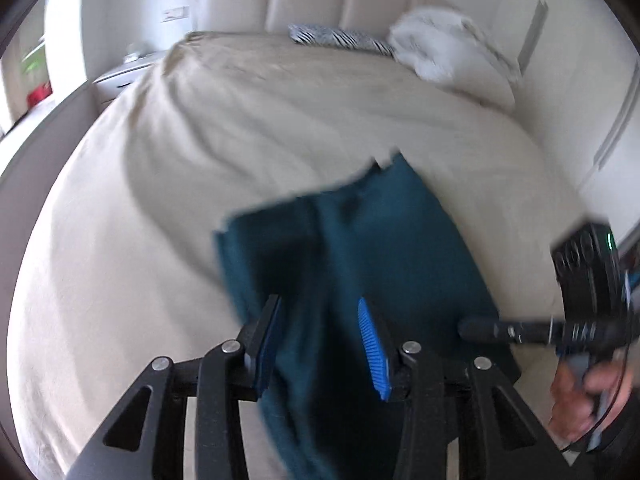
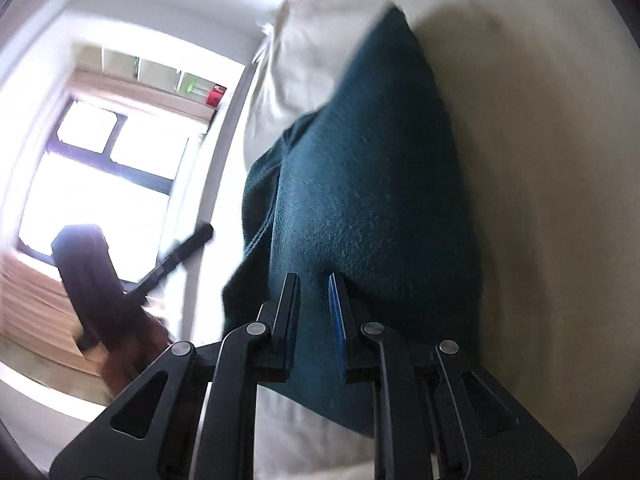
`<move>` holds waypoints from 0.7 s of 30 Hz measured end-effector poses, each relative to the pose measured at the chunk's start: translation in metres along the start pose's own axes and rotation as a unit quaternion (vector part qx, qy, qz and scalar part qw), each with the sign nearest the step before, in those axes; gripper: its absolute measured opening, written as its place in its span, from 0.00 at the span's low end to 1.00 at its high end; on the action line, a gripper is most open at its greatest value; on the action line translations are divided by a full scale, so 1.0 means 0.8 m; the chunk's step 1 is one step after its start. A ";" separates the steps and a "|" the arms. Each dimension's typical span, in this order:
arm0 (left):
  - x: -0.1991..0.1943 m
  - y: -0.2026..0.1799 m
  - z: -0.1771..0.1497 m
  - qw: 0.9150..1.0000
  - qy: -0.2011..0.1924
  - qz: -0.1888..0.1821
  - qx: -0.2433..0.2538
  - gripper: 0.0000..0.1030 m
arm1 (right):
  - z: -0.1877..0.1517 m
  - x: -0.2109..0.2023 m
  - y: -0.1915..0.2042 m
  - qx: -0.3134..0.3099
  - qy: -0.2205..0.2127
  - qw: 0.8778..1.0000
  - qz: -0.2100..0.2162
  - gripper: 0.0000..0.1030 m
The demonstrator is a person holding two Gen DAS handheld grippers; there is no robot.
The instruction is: Fold small clothes
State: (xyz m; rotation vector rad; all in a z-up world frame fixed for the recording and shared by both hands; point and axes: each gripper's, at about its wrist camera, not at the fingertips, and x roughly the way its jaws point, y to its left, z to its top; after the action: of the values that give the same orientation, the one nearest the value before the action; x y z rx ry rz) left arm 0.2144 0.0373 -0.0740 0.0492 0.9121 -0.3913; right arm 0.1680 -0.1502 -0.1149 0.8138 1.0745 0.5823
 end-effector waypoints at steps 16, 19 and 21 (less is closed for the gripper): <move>0.040 0.022 -0.052 1.000 0.016 -0.012 0.015 0.40 | 0.003 -0.025 -0.046 0.043 0.024 0.997 0.051 0.14; 0.042 0.023 -0.050 1.000 0.014 -0.013 0.023 0.40 | 0.039 -0.007 -0.032 0.047 0.020 0.997 0.049 0.14; 0.042 0.029 -0.051 0.999 0.015 -0.025 0.019 0.40 | 0.065 0.020 -0.033 0.063 0.029 0.996 0.061 0.14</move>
State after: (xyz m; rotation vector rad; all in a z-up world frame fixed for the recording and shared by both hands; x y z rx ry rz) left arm 0.2098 0.0569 -0.1285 0.0670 0.9371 -0.4546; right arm 0.2229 -0.1688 -0.1317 0.9834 1.1283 0.6476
